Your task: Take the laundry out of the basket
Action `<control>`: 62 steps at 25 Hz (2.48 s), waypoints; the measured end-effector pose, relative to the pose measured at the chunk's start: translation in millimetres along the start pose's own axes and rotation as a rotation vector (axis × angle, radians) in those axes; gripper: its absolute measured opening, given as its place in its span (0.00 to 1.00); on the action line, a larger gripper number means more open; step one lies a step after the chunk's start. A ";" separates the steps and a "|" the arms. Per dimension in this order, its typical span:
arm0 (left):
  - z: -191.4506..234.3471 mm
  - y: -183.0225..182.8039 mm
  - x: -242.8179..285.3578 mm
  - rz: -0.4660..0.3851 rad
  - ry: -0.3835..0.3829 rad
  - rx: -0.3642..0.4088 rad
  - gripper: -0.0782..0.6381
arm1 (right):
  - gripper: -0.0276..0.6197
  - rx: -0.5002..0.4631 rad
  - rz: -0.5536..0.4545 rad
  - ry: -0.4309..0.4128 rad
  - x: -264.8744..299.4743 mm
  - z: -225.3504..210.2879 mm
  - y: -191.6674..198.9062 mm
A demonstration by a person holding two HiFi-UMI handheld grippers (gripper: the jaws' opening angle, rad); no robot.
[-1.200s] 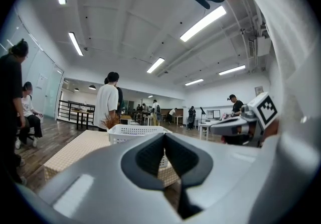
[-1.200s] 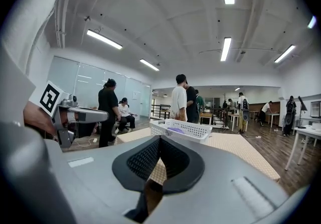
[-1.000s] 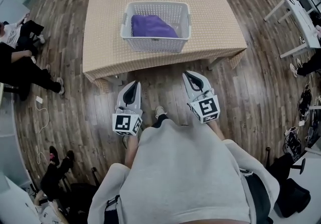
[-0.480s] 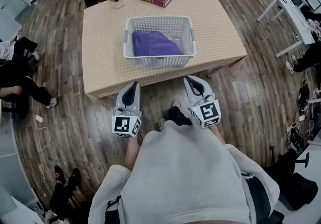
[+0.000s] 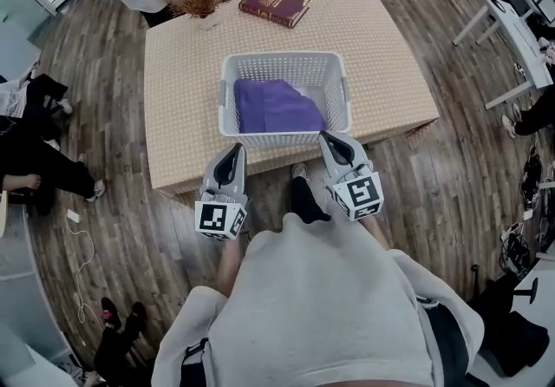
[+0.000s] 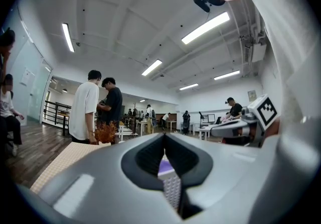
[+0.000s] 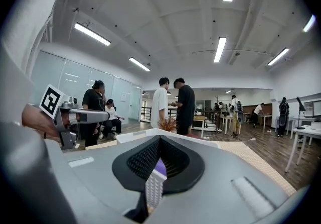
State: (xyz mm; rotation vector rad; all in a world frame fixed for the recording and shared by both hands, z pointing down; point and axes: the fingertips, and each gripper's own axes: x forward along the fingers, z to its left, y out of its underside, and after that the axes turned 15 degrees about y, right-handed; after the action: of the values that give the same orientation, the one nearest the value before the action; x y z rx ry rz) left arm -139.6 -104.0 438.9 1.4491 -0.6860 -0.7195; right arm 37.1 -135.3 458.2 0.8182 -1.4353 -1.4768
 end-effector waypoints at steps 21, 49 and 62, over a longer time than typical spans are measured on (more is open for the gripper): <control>186.9 -63.4 126.7 -0.028 -0.151 0.100 0.12 | 0.04 0.014 -0.101 -0.075 220.0 -71.4 -64.5; 245.3 48.7 100.3 0.171 -0.145 -0.100 0.12 | 0.04 0.058 0.225 -0.017 245.7 -40.6 38.0; 242.6 40.8 98.7 0.131 -0.146 -0.100 0.12 | 0.04 -1.050 0.202 -0.344 221.5 31.6 86.1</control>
State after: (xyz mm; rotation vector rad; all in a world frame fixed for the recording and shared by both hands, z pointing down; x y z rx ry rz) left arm -267.6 -332.2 481.3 1.2567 -0.8377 -0.7522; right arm -63.7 -319.4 574.0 -0.2302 -0.7195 -1.9415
